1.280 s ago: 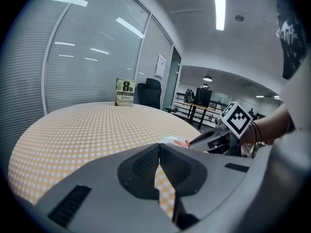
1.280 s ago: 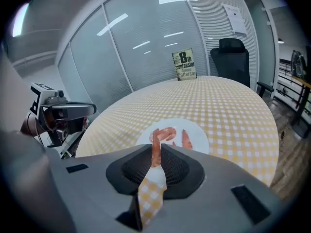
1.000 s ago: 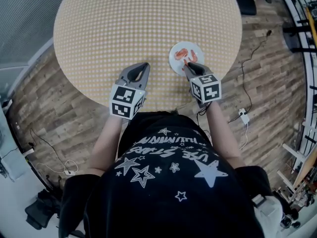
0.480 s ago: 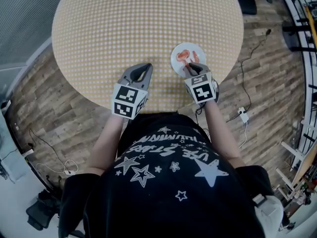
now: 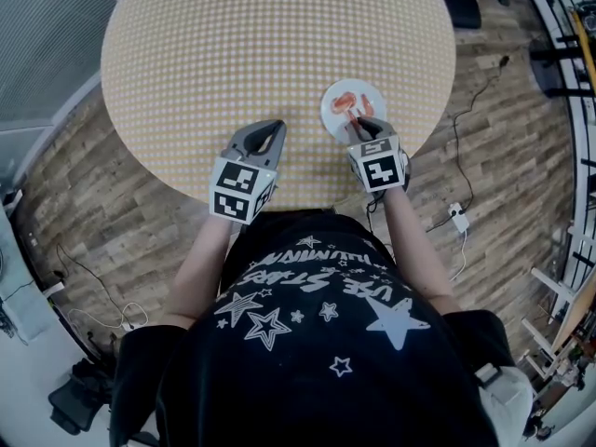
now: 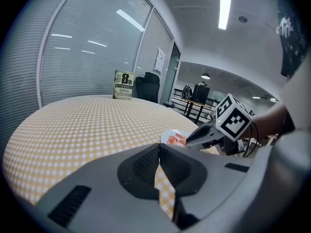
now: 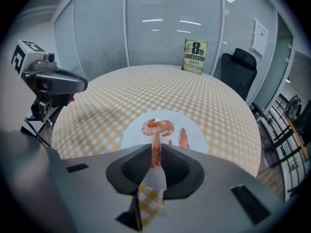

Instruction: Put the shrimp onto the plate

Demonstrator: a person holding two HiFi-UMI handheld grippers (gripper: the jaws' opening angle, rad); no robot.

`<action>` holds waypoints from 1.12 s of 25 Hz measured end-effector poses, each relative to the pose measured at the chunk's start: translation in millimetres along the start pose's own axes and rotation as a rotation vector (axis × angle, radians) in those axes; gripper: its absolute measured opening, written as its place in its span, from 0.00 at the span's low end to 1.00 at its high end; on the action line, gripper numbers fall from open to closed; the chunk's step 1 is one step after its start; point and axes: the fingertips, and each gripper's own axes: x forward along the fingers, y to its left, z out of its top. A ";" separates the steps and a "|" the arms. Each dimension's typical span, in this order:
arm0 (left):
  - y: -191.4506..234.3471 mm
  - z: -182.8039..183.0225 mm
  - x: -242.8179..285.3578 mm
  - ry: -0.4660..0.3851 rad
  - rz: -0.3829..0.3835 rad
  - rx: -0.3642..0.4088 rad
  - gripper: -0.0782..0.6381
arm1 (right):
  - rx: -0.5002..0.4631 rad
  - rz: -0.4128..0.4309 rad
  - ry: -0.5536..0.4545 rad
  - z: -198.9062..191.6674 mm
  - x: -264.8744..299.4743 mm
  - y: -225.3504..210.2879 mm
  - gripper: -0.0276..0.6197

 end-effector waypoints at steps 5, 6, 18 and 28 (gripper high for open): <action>-8.9 2.5 -7.1 -0.011 0.010 0.019 0.12 | 0.017 0.032 -0.037 -1.3 -9.5 3.0 0.14; -11.2 2.1 -9.6 -0.014 0.013 0.021 0.12 | 0.023 0.039 -0.045 -1.5 -11.6 4.4 0.14; -37.0 4.1 -35.6 -0.055 0.074 0.040 0.12 | 0.070 0.100 -0.226 -2.8 -66.1 9.4 0.14; -101.6 1.3 -42.6 -0.065 0.100 0.083 0.12 | 0.112 0.179 -0.335 -44.2 -127.0 -3.8 0.13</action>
